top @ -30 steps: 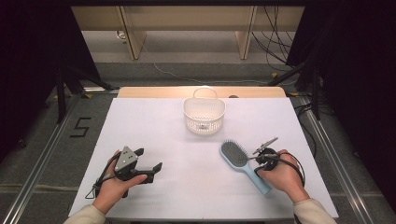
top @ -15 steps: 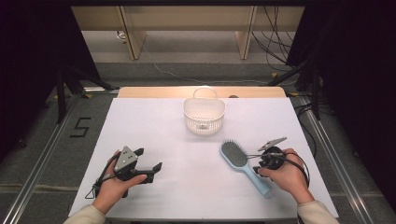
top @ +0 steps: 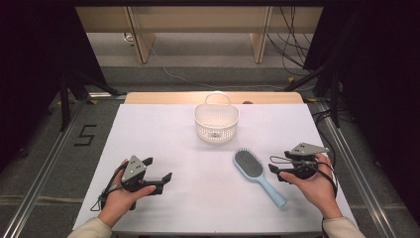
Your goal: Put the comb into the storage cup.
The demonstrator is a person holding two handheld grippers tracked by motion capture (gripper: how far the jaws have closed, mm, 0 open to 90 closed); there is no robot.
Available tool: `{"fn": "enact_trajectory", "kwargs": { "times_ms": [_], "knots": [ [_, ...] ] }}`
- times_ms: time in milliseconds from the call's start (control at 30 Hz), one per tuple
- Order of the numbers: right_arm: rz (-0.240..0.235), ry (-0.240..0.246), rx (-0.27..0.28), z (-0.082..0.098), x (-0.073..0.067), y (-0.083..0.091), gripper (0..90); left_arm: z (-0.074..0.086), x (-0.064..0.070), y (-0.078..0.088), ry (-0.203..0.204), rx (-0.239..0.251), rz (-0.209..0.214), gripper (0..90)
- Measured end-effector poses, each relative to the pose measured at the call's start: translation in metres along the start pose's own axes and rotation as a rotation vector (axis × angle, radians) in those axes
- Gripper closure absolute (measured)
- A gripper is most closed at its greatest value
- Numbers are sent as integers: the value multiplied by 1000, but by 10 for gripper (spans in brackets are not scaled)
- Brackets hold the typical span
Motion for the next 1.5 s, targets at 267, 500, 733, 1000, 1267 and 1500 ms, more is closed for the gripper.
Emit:
{"fn": "enact_trajectory", "kwargs": {
  "times_ms": [267,500,733,1000,1267,1500],
  "knots": [
    [65,-32,179,-12,6,10,218,-1,-1,1,-11,3,-6,113],
    [61,-55,193,-13,7,12,230,-1,-3,2,-11,7,-12,113],
    [58,-47,186,-15,6,11,231,-1,-4,2,-10,5,-11,112],
    [74,-41,205,-25,9,19,230,-1,-3,0,-4,-1,-6,113],
    [-32,-1,49,-28,-1,10,246,0,-2,-1,-1,-5,-6,113],
    [-122,27,-154,-27,-13,-5,300,0,-2,-1,1,-7,-5,114]
  ]
}}
Point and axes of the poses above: each handheld gripper's, and its own axes: y roughly backward along the jaws, z roughly out of its underside, x roughly to its right, the point moved 4 cm from there along -y, roughly forward along the jaws, and after that the axes turned 15 degrees about y, right-handed, at the moved point
